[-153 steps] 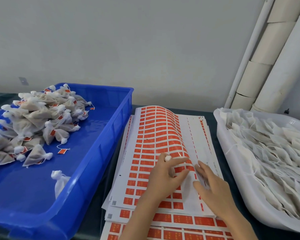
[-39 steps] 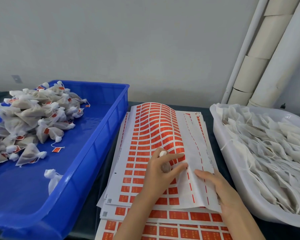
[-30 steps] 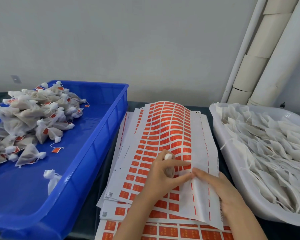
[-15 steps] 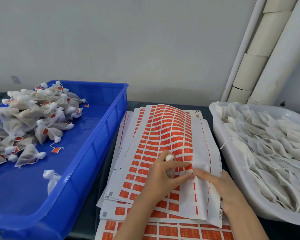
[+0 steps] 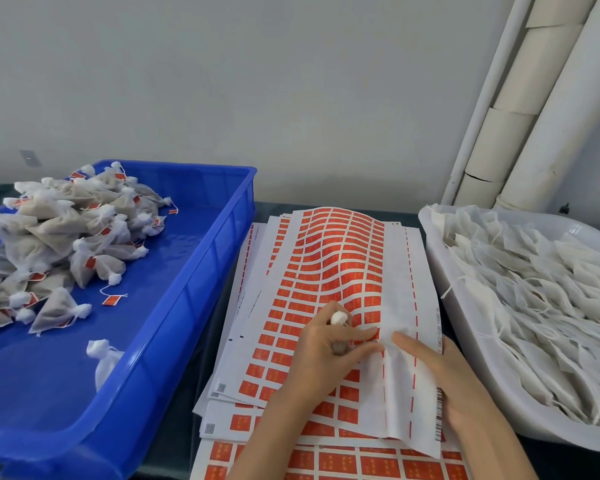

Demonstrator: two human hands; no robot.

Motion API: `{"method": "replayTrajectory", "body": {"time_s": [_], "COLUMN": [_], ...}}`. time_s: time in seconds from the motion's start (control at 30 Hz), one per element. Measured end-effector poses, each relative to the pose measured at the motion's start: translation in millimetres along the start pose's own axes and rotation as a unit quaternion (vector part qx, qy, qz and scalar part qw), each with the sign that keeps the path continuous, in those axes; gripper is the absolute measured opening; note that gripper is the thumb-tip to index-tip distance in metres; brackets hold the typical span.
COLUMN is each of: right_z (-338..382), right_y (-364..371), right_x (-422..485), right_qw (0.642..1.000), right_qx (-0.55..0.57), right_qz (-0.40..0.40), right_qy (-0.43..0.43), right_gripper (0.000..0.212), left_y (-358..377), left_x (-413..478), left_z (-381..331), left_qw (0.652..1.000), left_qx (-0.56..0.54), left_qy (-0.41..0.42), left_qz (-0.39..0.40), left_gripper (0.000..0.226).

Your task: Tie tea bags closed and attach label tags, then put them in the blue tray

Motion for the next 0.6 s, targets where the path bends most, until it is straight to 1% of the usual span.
{"method": "replayTrajectory", "body": {"time_s": [0.13,0.2,0.27,0.4,0.5,0.6], "right_z": [1,4,6,4,1,-1], "right_y": [-9,-15,-21,-27,-28,-25], "right_x": [4,5,6,13,15,16], "right_qw": [0.996,0.995,0.994,0.99,0.989,0.991], "right_qx": [-0.06,-0.074,-0.088,-0.108,-0.113,-0.111], "right_qz": [-0.058,-0.067,-0.068,-0.086,-0.093,-0.069], "right_qy": [-0.012,-0.02,-0.012,0.013,0.019,0.032], "right_gripper": [0.06,0.063,0.061,0.045,0.039,0.036], "left_y": [4,6,8,7,1,-10], "left_x": [0,-1,-2,-4,-5,-3], "left_z": [-6,-6,-2,11,14,9], "left_qw": [0.997,0.994,0.989,0.982,0.981,0.981], "left_qx": [0.058,0.091,0.127,0.158,0.167,0.178], "left_qy": [0.032,0.031,0.015,-0.038,-0.064,-0.073], "left_qz": [0.034,0.057,0.079,0.1,0.079,0.023], "left_gripper": [0.032,0.033,0.032,0.033,0.03,0.024]}}
Point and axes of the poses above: each hand's wrist, its own x-axis towards the middle knuckle, its own y-axis out of the palm, z = x × y, the point moved 8 cm from there along x, towards the middle knuckle, and after that the axes turned 14 degrees about y, right-handed, at the moved point
